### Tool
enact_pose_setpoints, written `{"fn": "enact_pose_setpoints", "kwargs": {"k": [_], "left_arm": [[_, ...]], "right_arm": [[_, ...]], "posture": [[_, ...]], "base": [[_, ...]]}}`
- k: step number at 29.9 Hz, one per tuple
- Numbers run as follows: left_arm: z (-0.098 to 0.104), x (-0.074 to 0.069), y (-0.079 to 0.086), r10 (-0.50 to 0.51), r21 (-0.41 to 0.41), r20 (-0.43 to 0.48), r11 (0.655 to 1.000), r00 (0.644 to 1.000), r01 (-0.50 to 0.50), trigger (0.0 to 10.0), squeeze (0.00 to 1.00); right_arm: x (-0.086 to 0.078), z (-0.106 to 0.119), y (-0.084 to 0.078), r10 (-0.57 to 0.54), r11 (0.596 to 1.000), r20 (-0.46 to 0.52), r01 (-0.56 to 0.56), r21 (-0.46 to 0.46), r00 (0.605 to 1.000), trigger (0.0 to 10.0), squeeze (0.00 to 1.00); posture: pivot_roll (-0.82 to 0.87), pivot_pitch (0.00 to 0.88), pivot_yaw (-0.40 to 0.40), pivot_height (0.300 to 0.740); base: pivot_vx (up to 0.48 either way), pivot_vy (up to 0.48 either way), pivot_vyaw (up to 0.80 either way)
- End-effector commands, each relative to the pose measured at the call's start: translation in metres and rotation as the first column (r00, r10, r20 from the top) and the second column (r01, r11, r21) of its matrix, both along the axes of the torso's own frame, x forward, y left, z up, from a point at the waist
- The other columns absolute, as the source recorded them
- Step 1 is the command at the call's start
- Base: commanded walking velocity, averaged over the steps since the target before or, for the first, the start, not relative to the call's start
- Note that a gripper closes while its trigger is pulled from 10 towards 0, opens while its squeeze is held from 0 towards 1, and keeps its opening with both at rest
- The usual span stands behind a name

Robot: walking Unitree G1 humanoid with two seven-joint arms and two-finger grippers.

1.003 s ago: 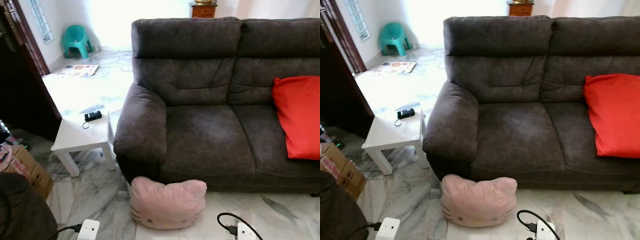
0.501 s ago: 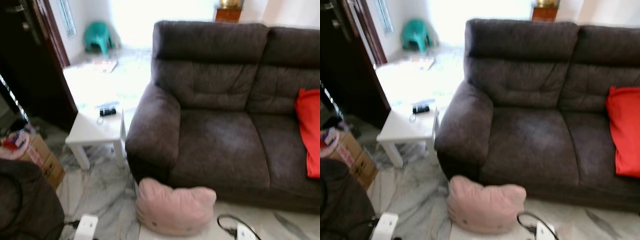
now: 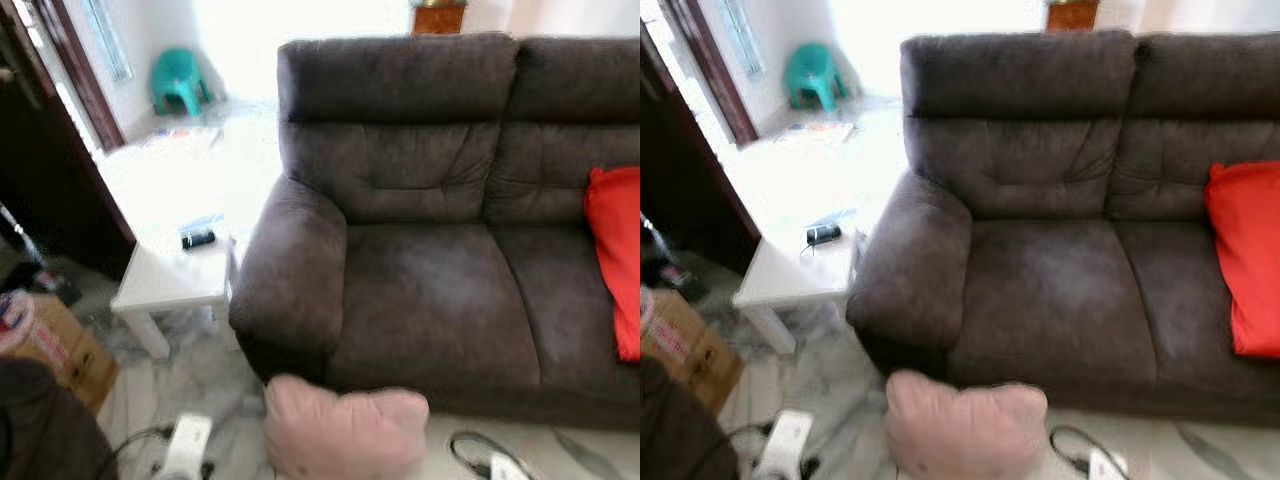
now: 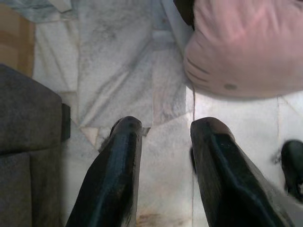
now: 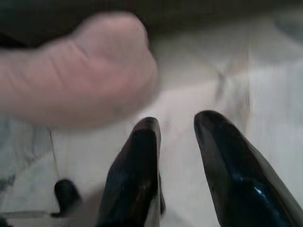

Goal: Move the pillow to the sofa from floor

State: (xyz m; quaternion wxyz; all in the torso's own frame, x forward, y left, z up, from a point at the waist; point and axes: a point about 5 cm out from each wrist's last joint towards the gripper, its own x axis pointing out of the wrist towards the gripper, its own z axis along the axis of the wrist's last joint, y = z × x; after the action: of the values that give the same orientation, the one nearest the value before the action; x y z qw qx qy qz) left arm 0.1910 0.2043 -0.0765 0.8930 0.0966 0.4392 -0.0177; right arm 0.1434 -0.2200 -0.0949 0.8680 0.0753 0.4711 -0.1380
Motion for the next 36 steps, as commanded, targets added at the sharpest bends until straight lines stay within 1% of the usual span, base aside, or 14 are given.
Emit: {"fn": "enact_pose_setpoints", "kwargs": {"k": [1,15,24,28,32,36], "left_arm": [[0.001,-0.001,0.011,0.012,0.02,-0.002,1.0,1.0,-0.012,10.0,0.0],[0.0,-0.004,0.01,0.006,0.019,-0.011,1.0,1.0,-0.006,10.0,0.0],[-0.001,-0.007,0.013,0.011,0.026,-0.023,1.0,1.0,-0.011,10.0,0.0],[-0.001,-0.007,0.013,0.014,0.027,-0.022,1.0,1.0,-0.014,10.0,0.0],[-0.001,-0.007,0.013,0.015,0.027,-0.021,1.0,1.0,-0.014,10.0,0.0],[-0.001,-0.006,0.012,0.016,0.025,-0.019,1.0,1.0,-0.016,10.0,0.0]], "right_arm": [[0.005,0.0,0.012,0.008,1.0,0.007,-0.009,0.027,1.0,10.0,0.0],[0.008,0.0,0.015,0.013,1.0,0.009,-0.013,0.028,1.0,10.0,0.0],[0.016,0.003,0.02,0.019,0.999,0.03,-0.019,0.03,0.999,10.0,0.0],[0.016,0.002,0.019,0.017,0.999,0.03,-0.018,0.029,0.999,10.0,0.0],[0.011,0.001,0.015,0.016,1.0,0.026,-0.016,0.027,1.0,10.0,0.0],[0.003,0.0,0.007,-0.001,1.0,0.02,0.001,0.026,1.0,10.0,0.0]], "posture": [[-0.03,0.0,0.01,0.74],[-0.03,0.0,0.011,0.74],[-0.03,0.0,0.011,0.74],[-0.03,0.0,0.012,0.74],[-0.03,0.0,0.012,0.74],[-0.03,0.0,0.011,0.74]], "base": [[0.244,0.0,0.0],[0.225,0.0,0.0],[0.187,0.0,0.0],[0.248,0.0,0.0],[0.264,0.0,0.0],[0.263,0.0,0.0]]}}
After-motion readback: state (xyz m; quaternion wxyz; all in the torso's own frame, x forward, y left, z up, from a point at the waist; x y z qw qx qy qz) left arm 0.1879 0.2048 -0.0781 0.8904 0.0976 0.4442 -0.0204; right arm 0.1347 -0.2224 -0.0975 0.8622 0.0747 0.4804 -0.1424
